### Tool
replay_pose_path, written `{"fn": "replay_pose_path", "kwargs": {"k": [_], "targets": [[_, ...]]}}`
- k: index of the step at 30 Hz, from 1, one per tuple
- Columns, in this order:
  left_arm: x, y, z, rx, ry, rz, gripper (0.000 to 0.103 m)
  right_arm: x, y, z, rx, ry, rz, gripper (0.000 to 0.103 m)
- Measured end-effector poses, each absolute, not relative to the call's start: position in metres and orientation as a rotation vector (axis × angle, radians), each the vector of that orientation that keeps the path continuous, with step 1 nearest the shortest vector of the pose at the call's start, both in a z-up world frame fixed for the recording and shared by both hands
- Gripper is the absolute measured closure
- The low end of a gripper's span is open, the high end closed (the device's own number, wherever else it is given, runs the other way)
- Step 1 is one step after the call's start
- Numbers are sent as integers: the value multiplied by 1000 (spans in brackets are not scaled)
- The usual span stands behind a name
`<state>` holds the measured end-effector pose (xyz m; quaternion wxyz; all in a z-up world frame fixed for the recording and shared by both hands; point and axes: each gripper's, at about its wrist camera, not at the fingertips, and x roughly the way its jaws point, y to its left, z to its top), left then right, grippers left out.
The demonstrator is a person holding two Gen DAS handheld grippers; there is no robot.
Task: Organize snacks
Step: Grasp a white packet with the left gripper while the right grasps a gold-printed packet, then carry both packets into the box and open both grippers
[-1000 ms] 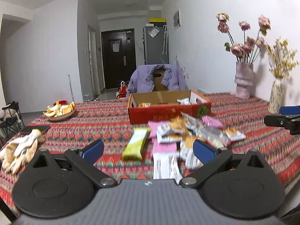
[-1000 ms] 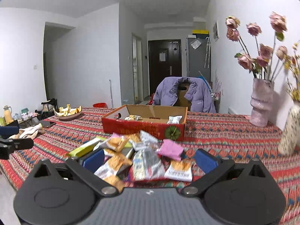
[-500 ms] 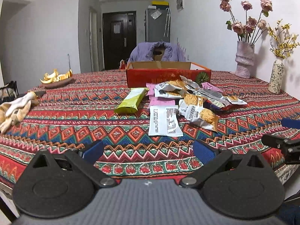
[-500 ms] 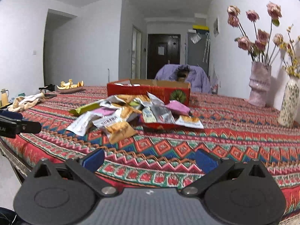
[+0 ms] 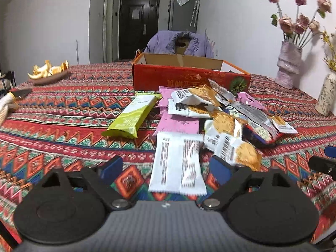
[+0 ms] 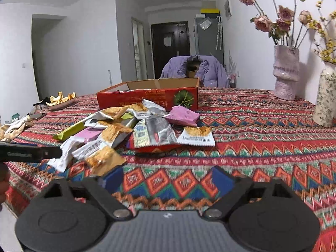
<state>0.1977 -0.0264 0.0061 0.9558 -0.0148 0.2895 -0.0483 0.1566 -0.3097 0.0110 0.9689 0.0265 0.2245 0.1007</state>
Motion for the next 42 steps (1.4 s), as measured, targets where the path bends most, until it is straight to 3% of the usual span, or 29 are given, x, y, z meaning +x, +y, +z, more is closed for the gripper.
{"fn": "replay_pose_path", "kwargs": {"k": [8, 9, 12, 22, 25, 35, 42], "targets": [[233, -28, -6, -41, 661, -171, 40, 200, -261, 21, 32, 478, 494, 24], [233, -29, -6, -27, 658, -184, 51, 204, -253, 22, 14, 477, 514, 24], [232, -25, -2, 4, 663, -198, 55, 219, -228, 19, -72, 500, 556, 26], [213, 15, 23, -11, 621, -104, 56, 232, -203, 1, -172, 617, 547, 53], [208, 17, 25, -18, 612, -116, 56, 220, -207, 3, -166, 624, 520, 57], [187, 3, 43, -26, 554, -195, 56, 169, -235, 27, -84, 537, 416, 57], [205, 2, 66, -83, 553, -237, 56, 178, -267, 54, 57, 496, 402, 57]]}}
